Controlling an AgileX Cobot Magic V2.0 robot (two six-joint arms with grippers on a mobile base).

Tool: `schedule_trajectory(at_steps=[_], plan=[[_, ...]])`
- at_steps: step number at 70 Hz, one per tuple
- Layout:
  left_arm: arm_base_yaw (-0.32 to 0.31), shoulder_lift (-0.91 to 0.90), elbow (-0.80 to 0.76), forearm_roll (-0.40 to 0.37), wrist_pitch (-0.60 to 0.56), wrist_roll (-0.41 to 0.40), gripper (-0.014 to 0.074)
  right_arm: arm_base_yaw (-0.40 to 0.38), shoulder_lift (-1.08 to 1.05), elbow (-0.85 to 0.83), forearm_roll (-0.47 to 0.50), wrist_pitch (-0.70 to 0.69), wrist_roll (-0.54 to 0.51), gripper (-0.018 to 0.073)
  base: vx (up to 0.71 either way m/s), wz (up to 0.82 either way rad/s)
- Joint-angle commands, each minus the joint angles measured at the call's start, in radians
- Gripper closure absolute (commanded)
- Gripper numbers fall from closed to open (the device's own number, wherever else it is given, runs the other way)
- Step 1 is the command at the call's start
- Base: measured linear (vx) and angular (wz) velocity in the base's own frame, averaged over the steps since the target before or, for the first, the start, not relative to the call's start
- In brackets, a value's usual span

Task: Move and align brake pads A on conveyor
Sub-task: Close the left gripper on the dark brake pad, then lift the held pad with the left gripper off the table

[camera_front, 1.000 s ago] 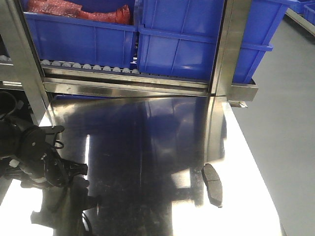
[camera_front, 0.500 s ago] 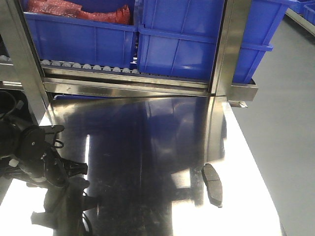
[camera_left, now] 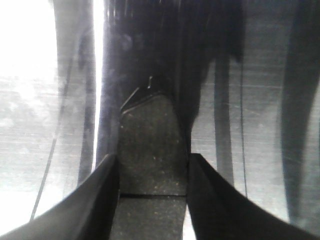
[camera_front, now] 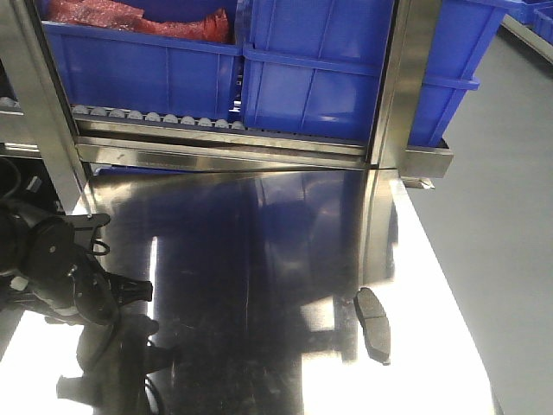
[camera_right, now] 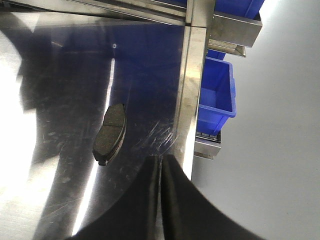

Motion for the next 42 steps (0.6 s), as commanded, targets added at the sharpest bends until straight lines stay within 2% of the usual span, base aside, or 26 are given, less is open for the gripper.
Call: schedule_trajectory(at_steps=[1, 42], plan=[[-0.002, -0.061, -0.026, 0.003, -0.020, 0.007, 0.0419, -0.005, 0.008, -0.026, -0.003, -0.068, -0.007, 0.0563, 0.00, 0.00], [-0.002, -0.096, -0.026, 0.003, -0.030, 0.021, 0.0419, -0.005, 0.008, -0.026, -0.003, -0.068, -0.007, 0.0563, 0.00, 0.00]])
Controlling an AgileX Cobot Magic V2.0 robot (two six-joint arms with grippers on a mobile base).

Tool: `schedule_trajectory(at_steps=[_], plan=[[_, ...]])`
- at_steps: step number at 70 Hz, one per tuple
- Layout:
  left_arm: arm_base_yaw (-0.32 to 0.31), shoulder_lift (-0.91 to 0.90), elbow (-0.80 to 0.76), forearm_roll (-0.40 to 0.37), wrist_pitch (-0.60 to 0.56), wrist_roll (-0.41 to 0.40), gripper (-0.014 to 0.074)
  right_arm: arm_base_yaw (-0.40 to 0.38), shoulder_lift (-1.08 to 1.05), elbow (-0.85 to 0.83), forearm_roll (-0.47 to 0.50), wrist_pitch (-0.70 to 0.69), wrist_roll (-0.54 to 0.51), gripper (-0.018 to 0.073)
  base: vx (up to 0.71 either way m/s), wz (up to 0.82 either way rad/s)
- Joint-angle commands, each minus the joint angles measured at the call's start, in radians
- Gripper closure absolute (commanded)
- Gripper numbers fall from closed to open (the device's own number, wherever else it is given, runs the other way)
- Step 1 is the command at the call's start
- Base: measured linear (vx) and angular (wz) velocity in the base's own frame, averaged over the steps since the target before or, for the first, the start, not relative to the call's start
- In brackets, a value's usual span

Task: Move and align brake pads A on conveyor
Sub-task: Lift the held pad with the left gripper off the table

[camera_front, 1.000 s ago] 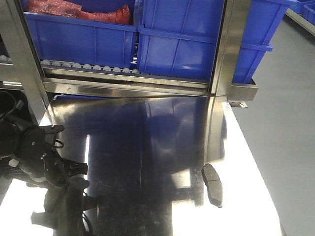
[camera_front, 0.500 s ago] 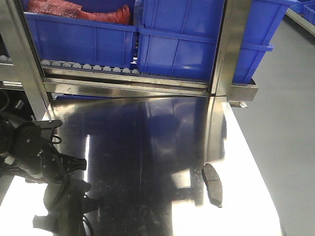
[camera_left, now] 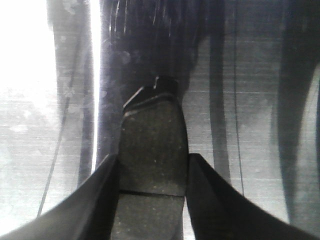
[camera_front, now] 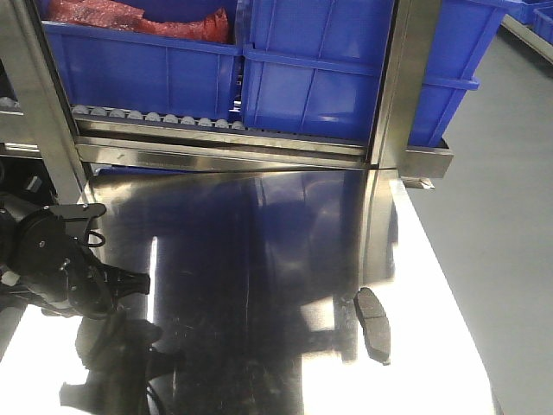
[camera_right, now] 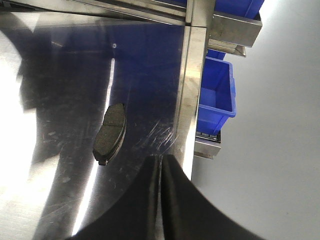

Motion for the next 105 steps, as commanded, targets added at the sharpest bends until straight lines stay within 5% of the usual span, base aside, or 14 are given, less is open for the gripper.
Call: schedule_trajectory(at_steps=[1, 26, 78, 105], plan=[[-0.002, -0.052, -0.026, 0.003, -0.032, 0.000, 0.0419, -0.005, 0.008, -0.026, -0.003, -0.069, -0.007, 0.0563, 0.00, 0.00], [-0.002, -0.161, -0.010, 0.003, -0.051, 0.028, 0.0419, -0.005, 0.008, -0.026, -0.003, -0.070, -0.007, 0.0563, 0.00, 0.00], [-0.002, -0.717, 0.345, 0.005, -0.173, 0.053, 0.0419, -0.005, 0.008, -0.026, -0.003, -0.070, -0.007, 0.0563, 0.00, 0.00], [-0.002, -0.758, 0.348, 0.004, -0.162, 0.053, 0.0419, -0.005, 0.008, -0.026, -0.003, -0.069, -0.007, 0.0563, 0.00, 0.00]])
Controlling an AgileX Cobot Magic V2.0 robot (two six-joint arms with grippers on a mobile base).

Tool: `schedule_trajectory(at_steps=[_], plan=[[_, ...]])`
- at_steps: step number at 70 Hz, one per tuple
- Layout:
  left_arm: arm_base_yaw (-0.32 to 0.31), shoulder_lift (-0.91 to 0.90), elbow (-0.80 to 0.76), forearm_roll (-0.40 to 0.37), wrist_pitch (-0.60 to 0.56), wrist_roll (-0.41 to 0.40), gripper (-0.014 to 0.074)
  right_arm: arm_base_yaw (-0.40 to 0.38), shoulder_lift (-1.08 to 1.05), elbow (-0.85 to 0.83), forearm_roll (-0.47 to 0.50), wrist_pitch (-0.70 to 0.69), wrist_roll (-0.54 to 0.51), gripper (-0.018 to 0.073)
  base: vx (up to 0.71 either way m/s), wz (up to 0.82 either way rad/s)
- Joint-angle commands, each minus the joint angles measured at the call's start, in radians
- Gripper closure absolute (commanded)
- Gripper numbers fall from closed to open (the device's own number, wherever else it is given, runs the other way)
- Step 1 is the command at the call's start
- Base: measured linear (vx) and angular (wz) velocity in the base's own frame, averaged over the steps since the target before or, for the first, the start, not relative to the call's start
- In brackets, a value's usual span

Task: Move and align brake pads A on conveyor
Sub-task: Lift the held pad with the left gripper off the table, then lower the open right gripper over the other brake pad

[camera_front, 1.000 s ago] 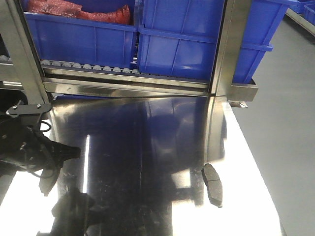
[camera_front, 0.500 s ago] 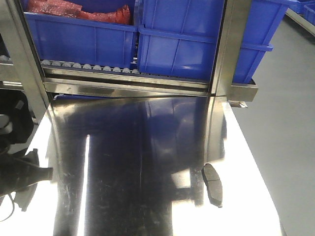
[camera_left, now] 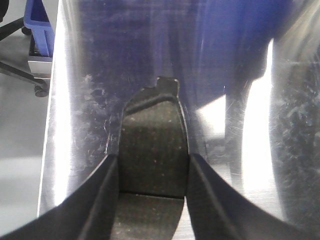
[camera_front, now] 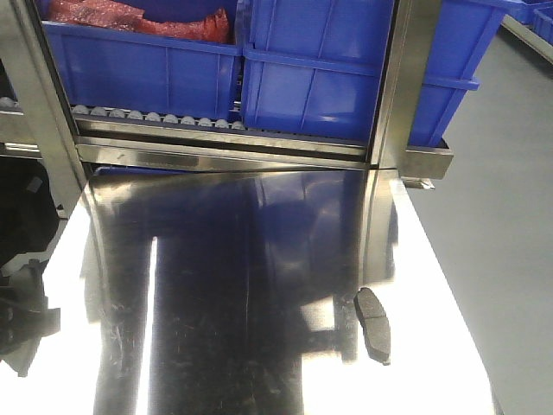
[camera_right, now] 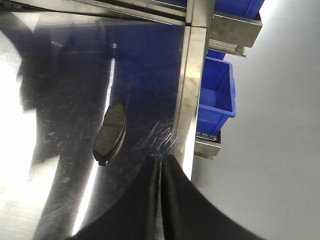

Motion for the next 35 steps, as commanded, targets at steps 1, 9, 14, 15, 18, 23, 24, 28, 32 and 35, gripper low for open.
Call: schedule_trajectory(at_steps=[1, 9, 14, 15, 18, 23, 24, 28, 32, 35], plan=[[-0.002, -0.015, -0.025, 0.003, -0.066, -0.001, 0.0419, -0.005, 0.008, -0.026, -0.003, -0.068, -0.007, 0.0563, 0.00, 0.00], [-0.002, -0.015, -0.025, 0.003, -0.066, -0.001, 0.0419, -0.005, 0.008, -0.026, -0.003, -0.068, -0.007, 0.0563, 0.00, 0.00], [-0.002, -0.015, -0.025, 0.003, -0.066, -0.001, 0.0419, -0.005, 0.008, -0.026, -0.003, -0.068, -0.007, 0.0563, 0.00, 0.00], [-0.002, -0.015, -0.025, 0.003, -0.066, -0.001, 0.0419, -0.005, 0.008, -0.026, -0.003, -0.068, -0.007, 0.0563, 0.00, 0.00], [-0.002, -0.015, -0.025, 0.003, -0.066, -0.001, 0.0419, -0.005, 0.008, -0.026, -0.003, -0.068, -0.007, 0.0563, 0.00, 0.00], [-0.002, -0.015, -0.025, 0.003, -0.066, -0.001, 0.0419, -0.005, 0.008, -0.026, -0.003, -0.068, -0.007, 0.0563, 0.00, 0.00], [-0.002, -0.015, -0.025, 0.003, -0.066, -0.001, 0.0419, -0.005, 0.008, -0.026, -0.003, -0.068, -0.007, 0.0563, 0.00, 0.00], [-0.002, -0.015, -0.025, 0.003, -0.066, -0.001, 0.0419, -0.005, 0.008, -0.026, -0.003, -0.068, -0.007, 0.0563, 0.00, 0.00], [-0.002, -0.015, -0.025, 0.003, -0.066, -0.001, 0.0419, -0.005, 0.008, -0.026, -0.003, -0.068, -0.007, 0.0563, 0.00, 0.00], [-0.002, -0.015, -0.025, 0.003, -0.066, -0.001, 0.0419, -0.005, 0.008, -0.026, -0.003, -0.068, -0.007, 0.0563, 0.00, 0.00]])
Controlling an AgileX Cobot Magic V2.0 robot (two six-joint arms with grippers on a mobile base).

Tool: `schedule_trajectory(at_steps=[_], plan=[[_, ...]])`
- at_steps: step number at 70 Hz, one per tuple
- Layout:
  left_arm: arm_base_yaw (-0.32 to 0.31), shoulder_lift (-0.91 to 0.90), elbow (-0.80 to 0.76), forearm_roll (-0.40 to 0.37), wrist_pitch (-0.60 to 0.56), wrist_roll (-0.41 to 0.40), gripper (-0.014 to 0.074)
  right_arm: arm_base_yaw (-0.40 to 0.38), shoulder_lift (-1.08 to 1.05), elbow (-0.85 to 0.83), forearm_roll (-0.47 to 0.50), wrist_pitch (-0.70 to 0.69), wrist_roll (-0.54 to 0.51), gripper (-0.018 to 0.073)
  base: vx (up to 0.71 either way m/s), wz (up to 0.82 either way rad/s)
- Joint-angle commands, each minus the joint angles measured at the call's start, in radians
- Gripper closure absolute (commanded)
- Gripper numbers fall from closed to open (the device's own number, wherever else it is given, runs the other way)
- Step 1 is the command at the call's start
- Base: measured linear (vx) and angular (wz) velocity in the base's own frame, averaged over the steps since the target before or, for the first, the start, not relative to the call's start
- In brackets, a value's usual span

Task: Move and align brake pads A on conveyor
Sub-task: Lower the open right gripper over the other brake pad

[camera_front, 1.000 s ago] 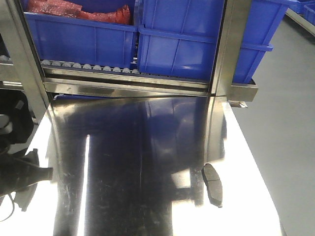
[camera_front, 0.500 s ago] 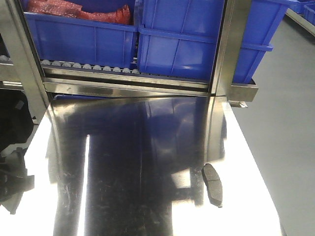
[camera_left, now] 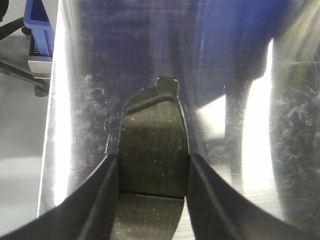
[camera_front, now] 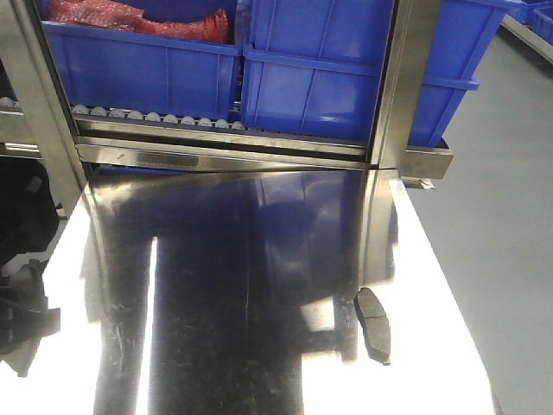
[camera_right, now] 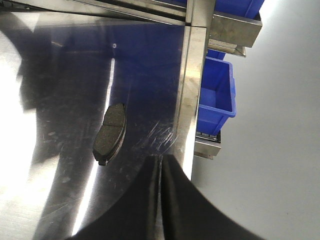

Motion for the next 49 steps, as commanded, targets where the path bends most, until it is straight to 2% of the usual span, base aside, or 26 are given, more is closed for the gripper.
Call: schedule_trajectory(at_steps=[1, 34, 42, 49], plan=[[-0.002, -0.015, -0.025, 0.003, -0.066, -0.001, 0.0419, -0.005, 0.008, -0.026, -0.003, -0.068, -0.007, 0.0563, 0.00, 0.00], [-0.002, -0.015, -0.025, 0.003, -0.066, -0.001, 0.0419, -0.005, 0.008, -0.026, -0.003, -0.070, -0.007, 0.0545, 0.00, 0.00], [-0.002, -0.015, -0.025, 0.003, -0.066, -0.001, 0.0419, -0.005, 0.008, -0.026, -0.002, -0.073, -0.007, 0.0453, 0.00, 0.00], [-0.002, -0.015, -0.025, 0.003, -0.066, -0.001, 0.0419, -0.005, 0.008, -0.026, -0.002, -0.075, -0.007, 0.0279, 0.00, 0.00]])
